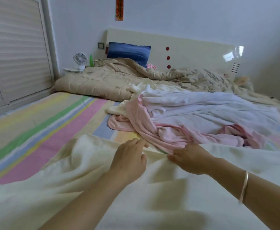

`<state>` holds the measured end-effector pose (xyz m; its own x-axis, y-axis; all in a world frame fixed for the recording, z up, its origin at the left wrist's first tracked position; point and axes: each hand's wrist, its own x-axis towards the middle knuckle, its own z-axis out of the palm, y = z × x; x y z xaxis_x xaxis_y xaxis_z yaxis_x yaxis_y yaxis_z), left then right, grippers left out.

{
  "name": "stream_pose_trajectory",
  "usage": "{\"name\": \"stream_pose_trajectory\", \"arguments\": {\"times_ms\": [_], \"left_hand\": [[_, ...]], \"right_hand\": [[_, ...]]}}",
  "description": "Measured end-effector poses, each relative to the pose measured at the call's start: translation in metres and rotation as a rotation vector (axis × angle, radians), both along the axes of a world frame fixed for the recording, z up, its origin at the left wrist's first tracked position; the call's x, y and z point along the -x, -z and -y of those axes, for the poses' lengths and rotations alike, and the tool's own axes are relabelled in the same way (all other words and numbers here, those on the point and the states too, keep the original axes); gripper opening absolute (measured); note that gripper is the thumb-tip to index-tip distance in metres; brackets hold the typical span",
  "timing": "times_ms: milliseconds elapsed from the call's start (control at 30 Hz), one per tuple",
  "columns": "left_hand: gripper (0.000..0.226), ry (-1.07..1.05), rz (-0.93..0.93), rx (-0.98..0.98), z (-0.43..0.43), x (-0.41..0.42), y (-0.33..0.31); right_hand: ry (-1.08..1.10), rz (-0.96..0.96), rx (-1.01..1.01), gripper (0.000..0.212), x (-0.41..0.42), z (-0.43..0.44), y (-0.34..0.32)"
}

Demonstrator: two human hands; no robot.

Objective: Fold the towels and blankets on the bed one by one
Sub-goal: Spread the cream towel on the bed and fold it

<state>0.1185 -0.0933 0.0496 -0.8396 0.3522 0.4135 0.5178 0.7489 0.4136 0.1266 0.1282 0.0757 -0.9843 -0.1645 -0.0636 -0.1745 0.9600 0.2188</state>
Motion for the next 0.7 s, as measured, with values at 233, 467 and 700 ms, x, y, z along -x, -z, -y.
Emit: {"name": "stream_pose_trajectory", "arguments": {"times_ms": [233,467,700], "left_hand": [[0.037,0.152,0.065,0.077,-0.111,0.004,-0.013],[0.081,-0.012,0.034,0.562,-0.164,0.054,-0.006],[0.082,-0.034,0.217,0.661,-0.18,0.116,0.013]], "right_hand": [[0.41,0.146,0.214,0.029,-0.008,-0.101,-0.013],[0.552,-0.132,0.153,0.125,0.011,-0.193,0.01],[0.56,0.163,0.337,0.088,0.042,-0.216,0.014]]}}
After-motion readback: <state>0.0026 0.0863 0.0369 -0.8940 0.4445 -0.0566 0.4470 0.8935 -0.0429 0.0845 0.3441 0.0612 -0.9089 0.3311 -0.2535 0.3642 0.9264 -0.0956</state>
